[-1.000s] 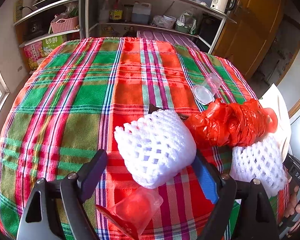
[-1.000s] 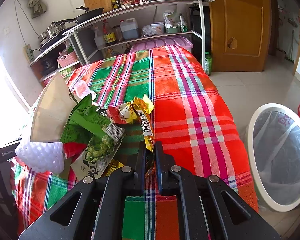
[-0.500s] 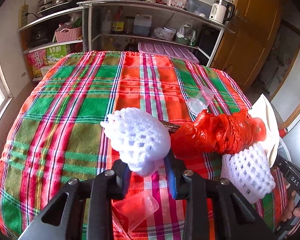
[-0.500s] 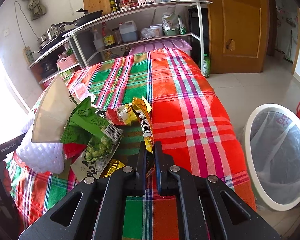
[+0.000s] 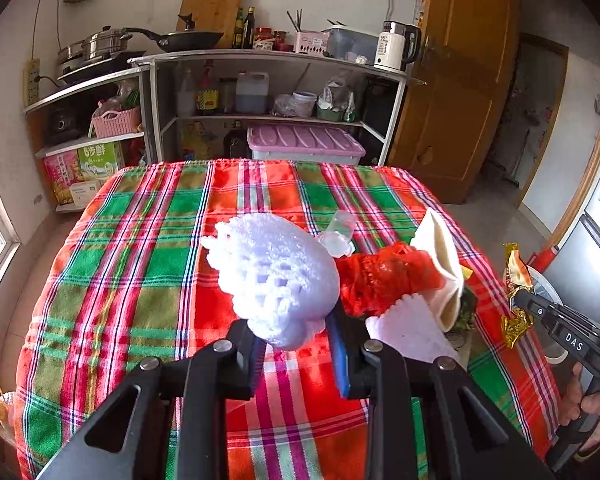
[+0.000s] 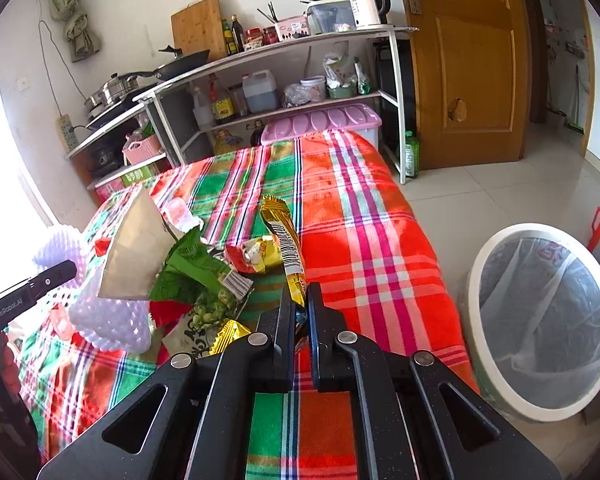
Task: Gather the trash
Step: 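Carry the gold wrapper and foam net in both tools over the trash bin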
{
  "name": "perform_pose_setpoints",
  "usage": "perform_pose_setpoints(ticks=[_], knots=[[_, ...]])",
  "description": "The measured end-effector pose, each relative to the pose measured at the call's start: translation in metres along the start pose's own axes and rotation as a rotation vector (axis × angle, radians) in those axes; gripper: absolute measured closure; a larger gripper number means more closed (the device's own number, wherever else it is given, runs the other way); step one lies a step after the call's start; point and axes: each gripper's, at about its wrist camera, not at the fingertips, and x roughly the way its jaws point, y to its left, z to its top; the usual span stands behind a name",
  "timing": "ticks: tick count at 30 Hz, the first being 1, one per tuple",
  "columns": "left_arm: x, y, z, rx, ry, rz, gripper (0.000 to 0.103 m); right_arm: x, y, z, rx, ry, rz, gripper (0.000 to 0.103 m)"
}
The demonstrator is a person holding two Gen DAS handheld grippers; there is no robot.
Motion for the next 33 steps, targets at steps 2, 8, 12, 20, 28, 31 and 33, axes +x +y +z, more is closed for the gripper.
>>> perform_pose_setpoints(ticks=[2, 8, 12, 20, 28, 31, 33], knots=[[-0.008, -0.010, 0.004, 0.018, -0.022, -0.018, 0.074, -0.007, -0.003, 0.003, 0.008, -0.013, -0.001, 0.098], [-0.016, -0.052, 0.017, 0.083, -0.043, -0.107, 0.074, -0.034, -0.023, 0.008, 0.041, -0.063, -0.018, 0.098], [-0.011, -0.087, 0.019, 0.127, -0.037, -0.169, 0.074, -0.058, -0.042, 0.007, 0.068, -0.097, -0.052, 0.098], [0.007, -0.162, 0.020, 0.221, 0.013, -0.314, 0.074, -0.090, -0.104, 0.005, 0.156, -0.129, -0.154, 0.098], [0.032, -0.247, 0.013, 0.323, 0.065, -0.425, 0.074, -0.103, -0.169, -0.005, 0.226, -0.105, -0.261, 0.098], [0.044, -0.273, 0.009, 0.346, 0.108, -0.467, 0.074, -0.100, -0.192, -0.009, 0.257, -0.080, -0.287, 0.098], [0.052, -0.290, 0.004, 0.363, 0.131, -0.472, 0.074, -0.096, -0.205, -0.013, 0.266, -0.058, -0.308, 0.098]])
